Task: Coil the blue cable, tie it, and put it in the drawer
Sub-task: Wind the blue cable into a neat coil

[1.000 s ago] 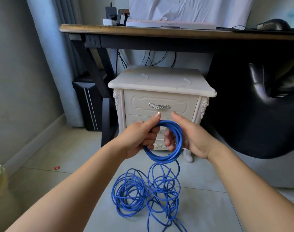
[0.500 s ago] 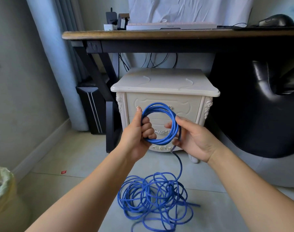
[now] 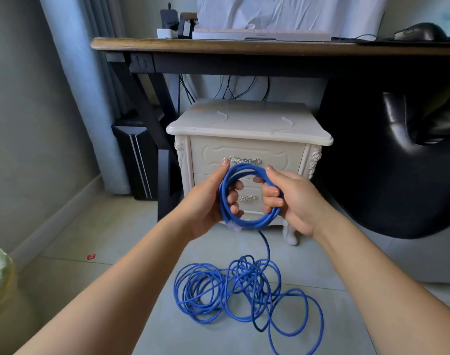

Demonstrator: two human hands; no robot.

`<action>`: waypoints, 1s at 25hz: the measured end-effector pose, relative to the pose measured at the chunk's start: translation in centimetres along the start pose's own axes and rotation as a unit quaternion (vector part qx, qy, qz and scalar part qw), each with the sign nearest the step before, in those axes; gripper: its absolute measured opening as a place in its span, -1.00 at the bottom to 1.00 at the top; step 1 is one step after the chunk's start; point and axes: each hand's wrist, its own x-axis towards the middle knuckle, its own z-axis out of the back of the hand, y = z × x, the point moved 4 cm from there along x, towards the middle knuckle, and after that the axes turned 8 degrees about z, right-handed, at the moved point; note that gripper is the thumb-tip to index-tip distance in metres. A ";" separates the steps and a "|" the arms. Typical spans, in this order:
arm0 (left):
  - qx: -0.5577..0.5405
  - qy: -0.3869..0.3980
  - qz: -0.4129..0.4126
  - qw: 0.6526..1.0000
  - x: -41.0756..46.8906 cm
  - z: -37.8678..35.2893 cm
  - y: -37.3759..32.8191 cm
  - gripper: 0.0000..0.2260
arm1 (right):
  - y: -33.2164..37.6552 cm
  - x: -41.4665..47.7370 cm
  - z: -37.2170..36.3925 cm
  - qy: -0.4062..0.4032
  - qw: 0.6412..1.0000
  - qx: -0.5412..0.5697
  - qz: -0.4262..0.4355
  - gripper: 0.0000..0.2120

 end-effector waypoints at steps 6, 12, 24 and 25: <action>0.184 0.033 0.064 0.980 -0.7 -0.5 0.8 -0.57 | -0.5 -0.7 -0.6 0.120 0.960 -0.251 -0.022 -0.89; 0.130 -0.039 -0.039 0.990 -0.4 -1.4 0.1 -0.62 | 0.2 -0.4 -0.2 0.099 0.991 -0.089 -0.028 -0.50; -0.082 -0.110 -0.085 0.987 0.2 -1.1 -0.3 -0.61 | -0.7 -0.5 1.3 0.161 0.978 0.124 -0.047 -0.74; -0.107 -0.098 -0.081 0.986 0.3 -1.3 -0.2 -0.61 | -0.5 -0.6 1.3 0.150 0.977 0.144 -0.037 -0.76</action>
